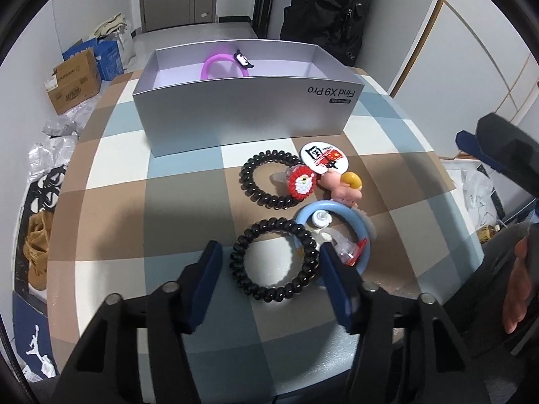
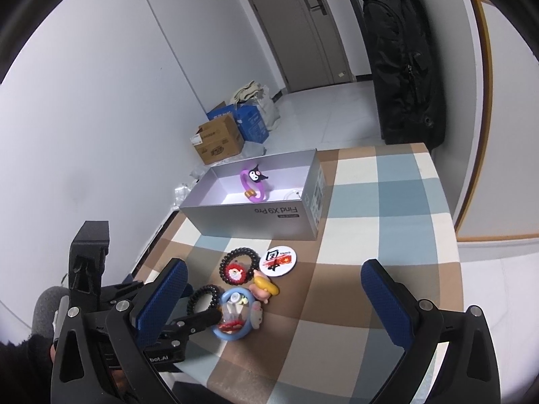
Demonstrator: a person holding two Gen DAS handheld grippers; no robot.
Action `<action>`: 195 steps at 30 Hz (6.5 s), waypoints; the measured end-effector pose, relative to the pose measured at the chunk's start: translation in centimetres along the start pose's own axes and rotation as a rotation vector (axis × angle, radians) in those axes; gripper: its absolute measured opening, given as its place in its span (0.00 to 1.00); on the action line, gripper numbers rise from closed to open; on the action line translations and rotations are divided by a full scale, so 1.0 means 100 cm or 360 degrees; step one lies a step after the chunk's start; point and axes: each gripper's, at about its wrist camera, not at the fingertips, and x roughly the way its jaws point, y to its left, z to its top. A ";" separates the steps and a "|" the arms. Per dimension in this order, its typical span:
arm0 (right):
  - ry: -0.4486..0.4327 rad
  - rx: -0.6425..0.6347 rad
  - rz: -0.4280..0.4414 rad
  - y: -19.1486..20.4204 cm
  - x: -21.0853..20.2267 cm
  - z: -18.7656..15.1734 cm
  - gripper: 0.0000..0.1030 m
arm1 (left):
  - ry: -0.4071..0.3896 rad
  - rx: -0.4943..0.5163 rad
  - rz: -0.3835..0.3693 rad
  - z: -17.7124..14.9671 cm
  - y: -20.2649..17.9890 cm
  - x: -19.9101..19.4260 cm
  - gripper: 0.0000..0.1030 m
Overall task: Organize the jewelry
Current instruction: 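Withdraw both tools from the box back over the remaining jewelry, then grasp the black beaded bracelet with the left tool while the right tool grasps the blue bangle, then carry both held items into the silver box and open both tools, then withdraw both tools from the box toward the remaining trinkets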
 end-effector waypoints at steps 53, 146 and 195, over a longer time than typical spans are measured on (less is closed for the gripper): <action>0.0403 -0.0517 -0.0139 0.073 0.067 -0.049 0.76 | -0.0297 -0.0530 -0.0209 0.023 0.064 -0.041 0.41; 0.0125 -0.0183 0.0169 -0.004 0.120 0.103 0.59 | -0.0288 -0.0311 -0.0142 0.133 0.059 0.021 0.41; -0.0145 -0.0089 -0.0013 0.002 0.023 0.061 1.00 | -0.0536 -0.0191 0.0141 0.071 0.020 -0.041 0.81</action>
